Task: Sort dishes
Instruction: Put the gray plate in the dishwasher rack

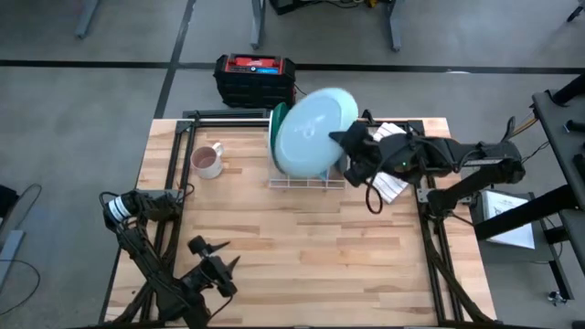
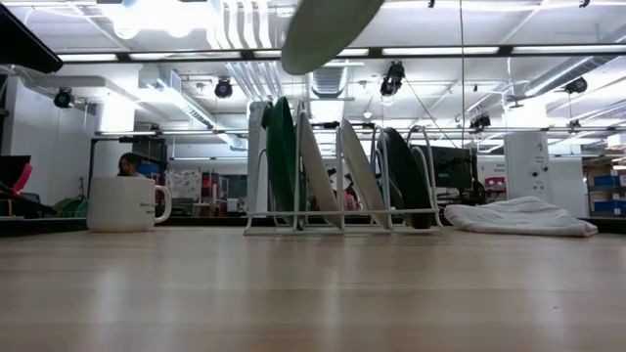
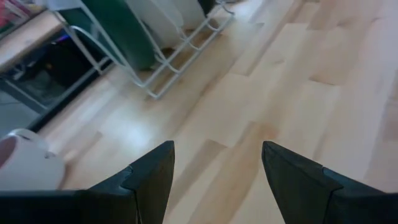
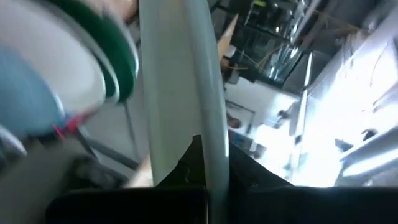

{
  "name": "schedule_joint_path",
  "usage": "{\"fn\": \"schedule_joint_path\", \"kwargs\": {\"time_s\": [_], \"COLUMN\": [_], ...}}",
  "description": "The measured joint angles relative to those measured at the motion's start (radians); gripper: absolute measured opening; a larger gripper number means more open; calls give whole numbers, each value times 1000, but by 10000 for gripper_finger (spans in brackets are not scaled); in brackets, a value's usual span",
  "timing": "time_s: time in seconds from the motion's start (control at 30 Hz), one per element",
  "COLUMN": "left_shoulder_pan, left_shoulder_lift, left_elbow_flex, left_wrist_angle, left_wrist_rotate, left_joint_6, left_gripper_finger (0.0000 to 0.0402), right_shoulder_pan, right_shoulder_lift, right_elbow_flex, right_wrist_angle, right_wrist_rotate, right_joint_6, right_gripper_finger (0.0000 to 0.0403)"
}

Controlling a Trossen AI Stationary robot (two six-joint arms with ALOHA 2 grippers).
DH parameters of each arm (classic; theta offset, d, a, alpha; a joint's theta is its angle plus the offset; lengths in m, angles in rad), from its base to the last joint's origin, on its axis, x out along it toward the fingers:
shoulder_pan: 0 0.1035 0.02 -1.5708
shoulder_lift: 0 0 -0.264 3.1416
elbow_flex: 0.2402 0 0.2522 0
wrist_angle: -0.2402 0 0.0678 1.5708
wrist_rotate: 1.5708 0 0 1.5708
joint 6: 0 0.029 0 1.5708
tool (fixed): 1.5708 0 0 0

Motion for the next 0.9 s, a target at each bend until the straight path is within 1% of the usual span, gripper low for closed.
{"fn": "schedule_joint_path", "kwargs": {"time_s": [0.13, 0.2, 0.27, 0.47, 0.6, 0.9], "left_shoulder_pan": [3, 3, 5, 28, 49, 79], "left_shoulder_lift": [0, 0, 0, -5, -12, -15], "left_elbow_flex": [0, 0, 0, 0, -1, -1], "left_wrist_angle": [-84, -120, -144, -143, -143, -143], "left_wrist_rotate": [0, -1, -1, -5, -7, -7], "left_joint_6": [-63, -92, -111, -98, -93, -92], "left_gripper_finger": [233, 233, 233, 233, 233, 233], "right_shoulder_pan": [-31, -48, -65, -127, -178, -257], "right_shoulder_lift": [0, 11, 19, 49, 83, 149], "right_elbow_flex": [0, 0, 0, -1, -1, -1], "right_wrist_angle": [0, 24, 77, 219, 228, 269], "right_wrist_rotate": [-10, -8, -8, -10, -17, -47], "right_joint_6": [-302, -379, -403, -484, -508, -490], "right_gripper_finger": [1, 1, 1, 0, 0, 0]}}
